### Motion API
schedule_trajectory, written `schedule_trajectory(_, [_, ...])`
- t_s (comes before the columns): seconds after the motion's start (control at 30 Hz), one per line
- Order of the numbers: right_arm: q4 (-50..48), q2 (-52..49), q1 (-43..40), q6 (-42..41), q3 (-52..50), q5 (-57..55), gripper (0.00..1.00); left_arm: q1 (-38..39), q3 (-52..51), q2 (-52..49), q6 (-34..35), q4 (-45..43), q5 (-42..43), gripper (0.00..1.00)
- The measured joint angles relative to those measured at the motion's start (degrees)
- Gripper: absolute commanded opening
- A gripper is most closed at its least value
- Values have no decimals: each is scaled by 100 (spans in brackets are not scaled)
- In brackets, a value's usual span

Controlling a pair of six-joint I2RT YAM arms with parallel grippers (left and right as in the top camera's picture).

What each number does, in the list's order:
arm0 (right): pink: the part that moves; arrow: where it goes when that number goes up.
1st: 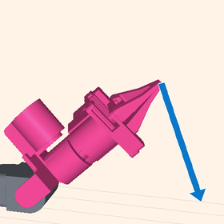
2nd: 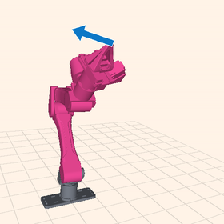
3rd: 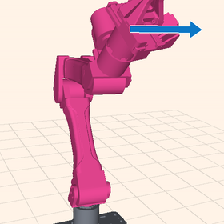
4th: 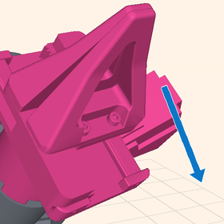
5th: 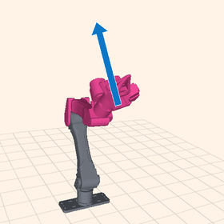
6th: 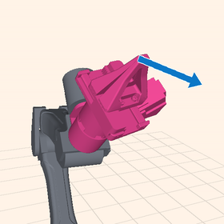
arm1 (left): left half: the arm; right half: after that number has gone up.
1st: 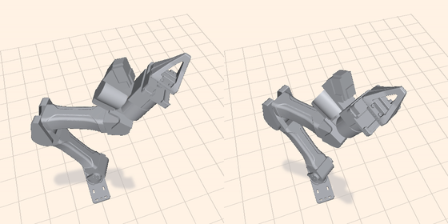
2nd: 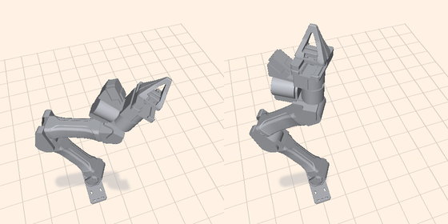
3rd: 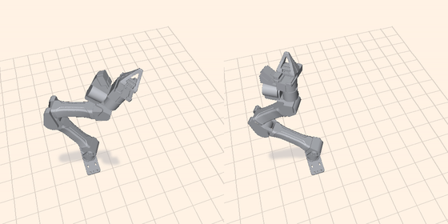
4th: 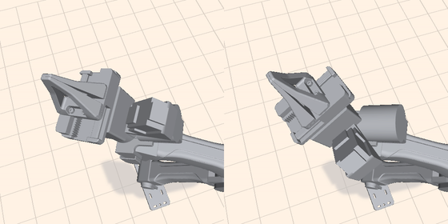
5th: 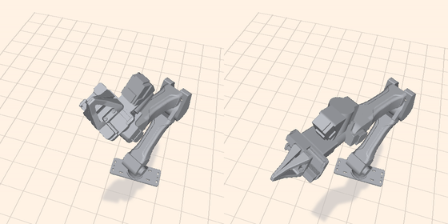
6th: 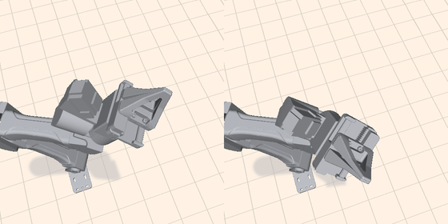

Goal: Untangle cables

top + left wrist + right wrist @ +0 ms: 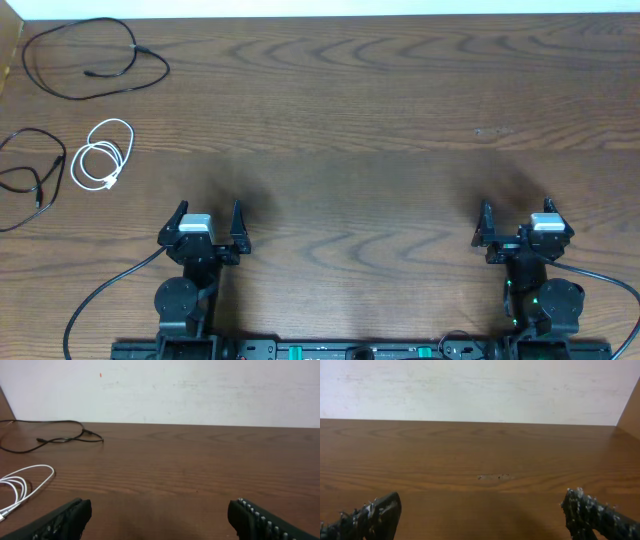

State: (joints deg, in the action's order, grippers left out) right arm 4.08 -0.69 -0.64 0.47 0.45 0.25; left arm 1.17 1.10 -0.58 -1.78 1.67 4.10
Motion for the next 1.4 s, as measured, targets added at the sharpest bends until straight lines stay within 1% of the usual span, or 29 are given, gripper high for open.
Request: schedule_trajectory(1.4, [0,0,0,0,0,0,99,0,0,0,-2,0,0,93])
